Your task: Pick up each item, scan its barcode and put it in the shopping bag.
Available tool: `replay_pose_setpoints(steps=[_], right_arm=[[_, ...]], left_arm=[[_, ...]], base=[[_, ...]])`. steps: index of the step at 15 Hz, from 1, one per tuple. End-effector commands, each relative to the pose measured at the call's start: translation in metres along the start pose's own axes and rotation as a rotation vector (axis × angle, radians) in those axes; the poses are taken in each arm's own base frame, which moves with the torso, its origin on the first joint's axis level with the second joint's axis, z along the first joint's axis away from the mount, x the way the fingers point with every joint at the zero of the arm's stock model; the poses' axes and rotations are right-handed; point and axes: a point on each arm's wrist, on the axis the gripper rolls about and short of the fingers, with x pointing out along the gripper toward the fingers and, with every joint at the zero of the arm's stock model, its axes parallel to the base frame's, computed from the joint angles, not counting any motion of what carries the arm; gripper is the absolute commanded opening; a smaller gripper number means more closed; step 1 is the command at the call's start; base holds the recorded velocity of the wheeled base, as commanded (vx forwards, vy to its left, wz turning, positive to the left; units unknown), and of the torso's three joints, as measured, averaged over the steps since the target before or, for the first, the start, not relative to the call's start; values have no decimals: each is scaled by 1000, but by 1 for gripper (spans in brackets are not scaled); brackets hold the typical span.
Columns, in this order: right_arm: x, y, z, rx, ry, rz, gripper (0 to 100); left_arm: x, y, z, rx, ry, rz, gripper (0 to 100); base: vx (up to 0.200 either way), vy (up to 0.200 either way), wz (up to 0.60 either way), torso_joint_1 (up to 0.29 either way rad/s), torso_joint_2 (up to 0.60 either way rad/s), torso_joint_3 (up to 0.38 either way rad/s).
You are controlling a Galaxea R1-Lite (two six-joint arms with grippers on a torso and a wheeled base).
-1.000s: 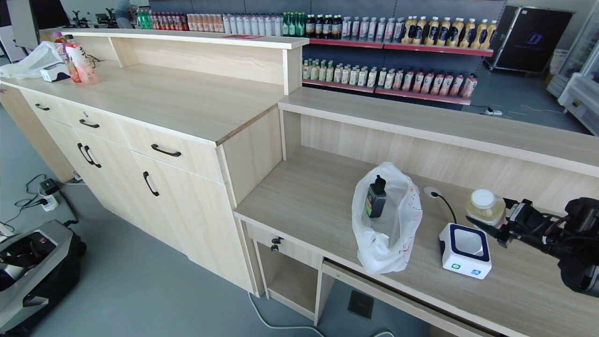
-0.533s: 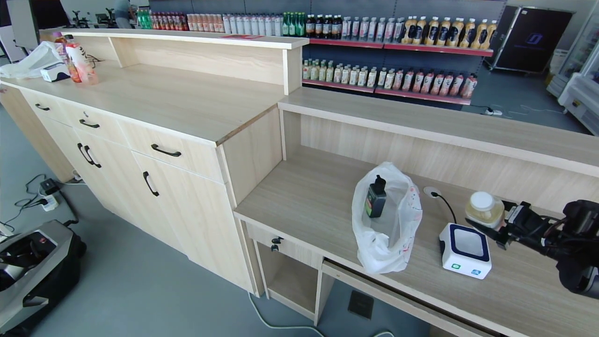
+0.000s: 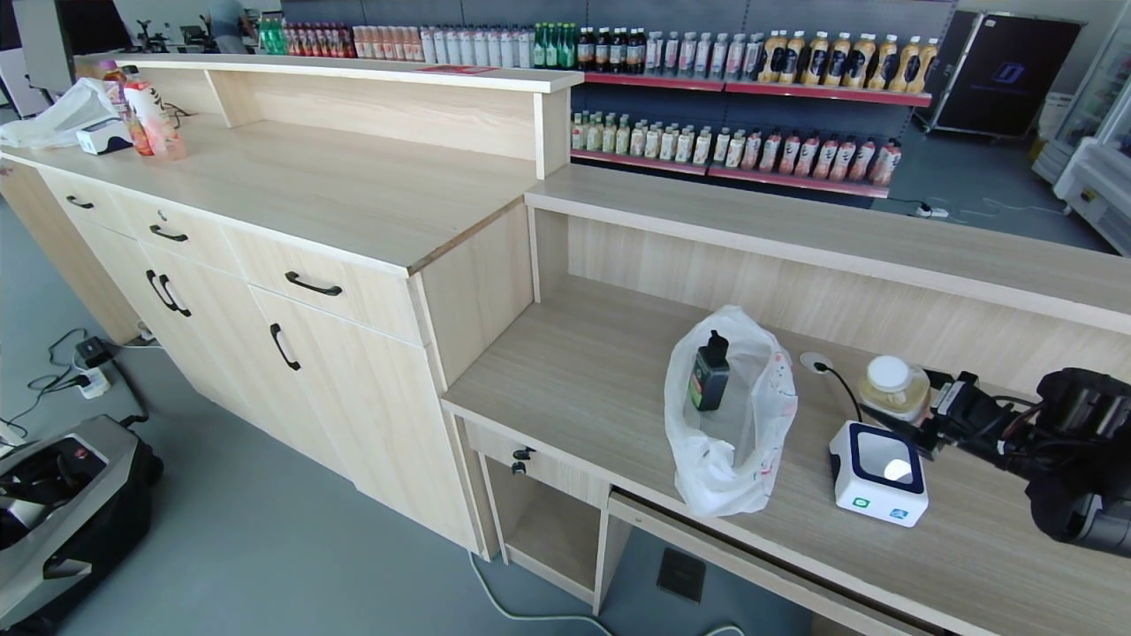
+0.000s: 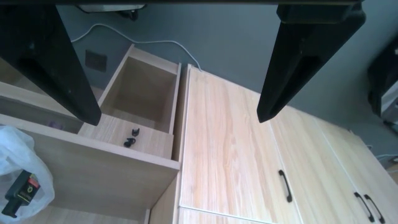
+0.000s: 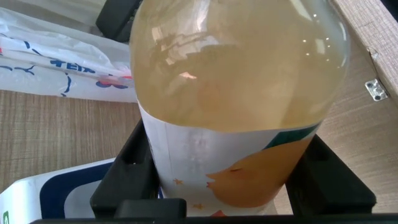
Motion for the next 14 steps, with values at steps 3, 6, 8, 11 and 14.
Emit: replay_pose_setpoints(steps=[3,6,8,11,14], right_arm=[[4,1,-3,-4,11,-9,0],[4,2,-3,0,14,-7,0],[5,3,-3,-2,12,-5,0],[6,3,-2,-1,11,-4,0],[8,3,-1,-3,6,-2,0]], left_arm=[[0,0,0,1,0,0,100],[0,0,0,1,0,0,100],[0,0,0,1,1,0,100],[0,0,0,1,0,0,100],[0,0,0,1,1,0,100]], base=[[0,0,0,0,0,0],[0,0,0,0,0,0],[0,0,0,0,0,0],[0,0,0,0,0,0],[0,0,0,0,0,0]])
